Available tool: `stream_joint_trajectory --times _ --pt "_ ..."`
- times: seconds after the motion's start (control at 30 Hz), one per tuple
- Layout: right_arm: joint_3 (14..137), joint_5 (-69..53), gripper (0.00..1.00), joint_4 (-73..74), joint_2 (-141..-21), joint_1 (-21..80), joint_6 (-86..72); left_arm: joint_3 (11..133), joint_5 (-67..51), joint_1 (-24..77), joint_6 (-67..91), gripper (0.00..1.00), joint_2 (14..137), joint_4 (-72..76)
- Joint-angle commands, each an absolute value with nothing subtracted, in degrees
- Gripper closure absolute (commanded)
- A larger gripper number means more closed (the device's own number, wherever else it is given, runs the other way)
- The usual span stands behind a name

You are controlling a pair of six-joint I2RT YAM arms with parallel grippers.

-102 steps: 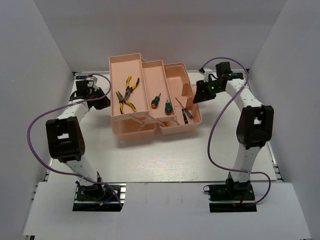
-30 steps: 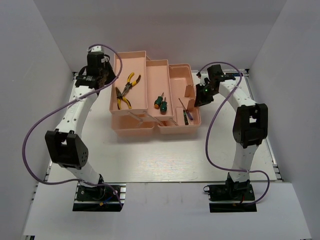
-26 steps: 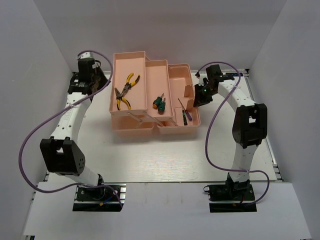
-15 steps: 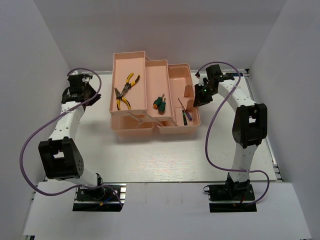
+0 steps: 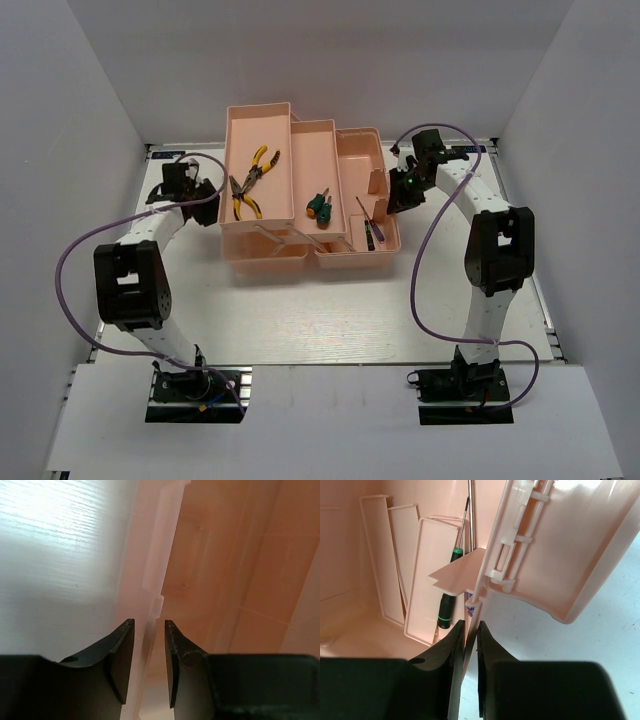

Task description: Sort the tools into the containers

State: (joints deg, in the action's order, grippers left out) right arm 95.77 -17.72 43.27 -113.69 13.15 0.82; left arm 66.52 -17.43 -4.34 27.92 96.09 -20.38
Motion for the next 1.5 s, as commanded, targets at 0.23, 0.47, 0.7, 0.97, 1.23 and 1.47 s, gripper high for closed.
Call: stream_joint_trajectory --times 0.23,0.47,0.7,0.97,1.23,1.47 --pt "95.01 -23.55 1.00 46.23 -115.05 15.21 4.22 72.95 -12.84 0.17 21.97 0.79 98.79 -21.88" --pt "95.27 -25.13 0.69 46.49 -114.70 15.12 4.22 75.40 -5.73 3.16 20.65 1.00 98.79 -24.26" --pt "96.76 -26.72 0.50 46.32 -112.68 15.03 3.60 79.80 0.35 6.50 20.13 1.00 94.48 -26.19" --pt "100.01 -19.18 0.52 46.14 -109.07 14.68 6.41 86.91 2.37 7.65 20.65 1.00 93.34 -28.65" --pt "85.53 -49.87 0.75 31.22 -93.09 11.60 21.87 90.70 2.37 8.17 21.18 1.00 93.34 -28.65" --pt "82.17 -70.29 0.71 32.07 -88.15 13.53 36.72 89.21 1.85 8.70 21.18 1.00 93.87 -28.13"
